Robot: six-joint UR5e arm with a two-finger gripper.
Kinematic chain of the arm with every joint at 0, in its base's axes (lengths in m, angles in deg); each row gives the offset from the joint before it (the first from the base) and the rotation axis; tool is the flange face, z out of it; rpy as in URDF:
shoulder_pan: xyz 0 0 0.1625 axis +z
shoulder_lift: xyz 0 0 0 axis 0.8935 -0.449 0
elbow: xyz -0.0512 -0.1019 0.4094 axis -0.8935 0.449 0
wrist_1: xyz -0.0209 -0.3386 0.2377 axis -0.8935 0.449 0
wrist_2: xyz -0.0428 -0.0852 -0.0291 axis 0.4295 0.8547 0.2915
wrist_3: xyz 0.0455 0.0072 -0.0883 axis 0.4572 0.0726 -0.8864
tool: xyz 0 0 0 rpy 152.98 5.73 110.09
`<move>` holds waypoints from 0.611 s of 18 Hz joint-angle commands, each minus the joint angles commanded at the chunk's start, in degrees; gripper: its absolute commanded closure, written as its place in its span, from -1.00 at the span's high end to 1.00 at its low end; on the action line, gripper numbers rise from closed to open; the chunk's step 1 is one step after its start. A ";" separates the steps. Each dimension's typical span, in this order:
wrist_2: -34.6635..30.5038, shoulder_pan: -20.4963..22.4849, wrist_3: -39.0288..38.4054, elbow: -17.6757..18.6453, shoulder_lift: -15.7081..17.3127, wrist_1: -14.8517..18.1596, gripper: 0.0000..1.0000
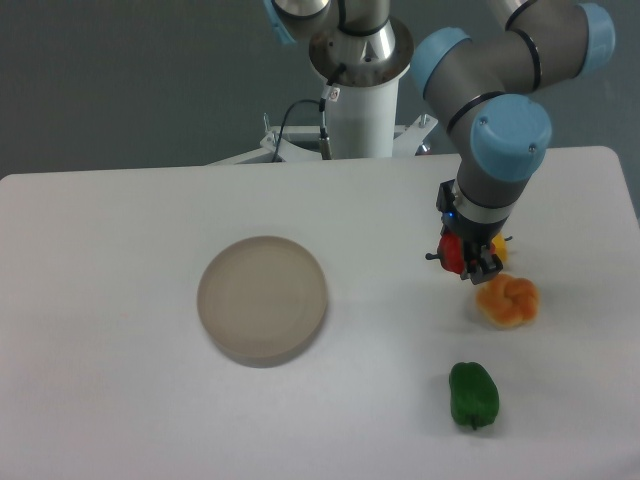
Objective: Place the red pepper on the plate
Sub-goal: 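Carry the held red pepper with the gripper over the round plate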
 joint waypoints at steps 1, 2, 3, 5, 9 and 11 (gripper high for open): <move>0.00 -0.09 -0.09 0.09 0.09 0.00 -0.32; 0.26 -0.17 -0.52 0.00 0.09 0.09 -0.32; 0.70 -0.35 -0.53 -0.35 0.09 0.17 -0.31; 1.14 -1.92 -1.32 -0.79 0.44 0.35 -0.32; 4.92 -6.67 -9.30 1.75 1.58 -0.35 -0.34; 5.18 -10.79 -13.25 2.54 1.58 -0.70 -0.34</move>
